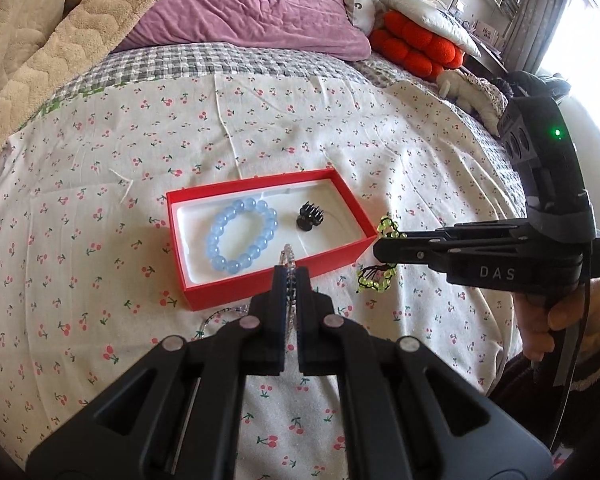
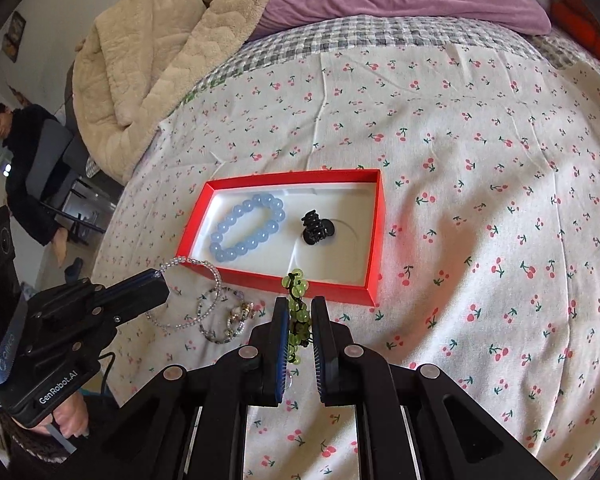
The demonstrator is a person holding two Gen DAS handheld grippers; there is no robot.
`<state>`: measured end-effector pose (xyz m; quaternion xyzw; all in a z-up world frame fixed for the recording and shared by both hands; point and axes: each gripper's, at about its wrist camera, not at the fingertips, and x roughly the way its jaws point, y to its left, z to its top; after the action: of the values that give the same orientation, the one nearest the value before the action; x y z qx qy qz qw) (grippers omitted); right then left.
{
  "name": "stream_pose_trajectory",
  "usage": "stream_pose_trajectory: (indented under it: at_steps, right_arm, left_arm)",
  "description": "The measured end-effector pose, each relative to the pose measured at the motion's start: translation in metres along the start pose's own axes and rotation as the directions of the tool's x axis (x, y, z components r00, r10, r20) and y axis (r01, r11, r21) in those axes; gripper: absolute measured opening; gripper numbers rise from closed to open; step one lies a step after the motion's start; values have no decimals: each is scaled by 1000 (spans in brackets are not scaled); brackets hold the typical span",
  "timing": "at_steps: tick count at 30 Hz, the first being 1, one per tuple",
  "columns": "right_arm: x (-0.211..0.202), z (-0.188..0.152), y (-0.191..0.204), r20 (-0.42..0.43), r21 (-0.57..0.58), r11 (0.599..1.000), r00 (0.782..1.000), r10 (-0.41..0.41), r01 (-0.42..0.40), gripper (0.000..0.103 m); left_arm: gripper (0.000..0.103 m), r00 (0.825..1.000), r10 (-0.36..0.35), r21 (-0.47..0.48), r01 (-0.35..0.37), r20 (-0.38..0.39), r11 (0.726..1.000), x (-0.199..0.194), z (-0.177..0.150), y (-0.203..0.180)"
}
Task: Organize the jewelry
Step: 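Lower the green ornament and silver bracelet into the red box while both grippers open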
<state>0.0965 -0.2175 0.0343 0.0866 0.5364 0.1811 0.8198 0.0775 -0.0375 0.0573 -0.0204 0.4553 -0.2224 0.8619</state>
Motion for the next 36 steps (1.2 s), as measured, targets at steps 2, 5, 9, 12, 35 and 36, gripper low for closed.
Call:
stream_pose_trajectory:
  at_steps: [2, 5, 9, 12, 35, 36]
  right_arm:
    - [-3, 4, 0, 14, 8, 1000, 1000, 6, -6, 11]
    - [-7, 10, -1, 39, 19, 1000, 999, 12, -13, 11]
    - [-12, 21, 2, 82, 18, 1000, 996, 22, -24, 11]
    - [-13, 30, 5, 112, 18, 999, 993, 30, -32, 11]
    - [50, 42, -2, 12, 45, 998, 999, -39, 39, 11]
    - [51, 42, -3, 11, 47, 998, 999, -42, 41, 11]
  left_arm:
    - [5, 1000, -3, -12, 3, 14, 1000, -2, 4, 1]
    - [5, 999, -5, -32, 6, 32, 999, -2, 11, 4]
    - [5, 999, -8, -69, 11, 50, 998, 0, 22, 13]
    - [5, 999, -9, -103, 14, 54, 995, 7, 30, 21]
    - [5, 995, 63, -180, -76, -79, 981, 65, 30, 55]
    - [5, 995, 66, -177, -80, -81, 981, 66, 29, 55]
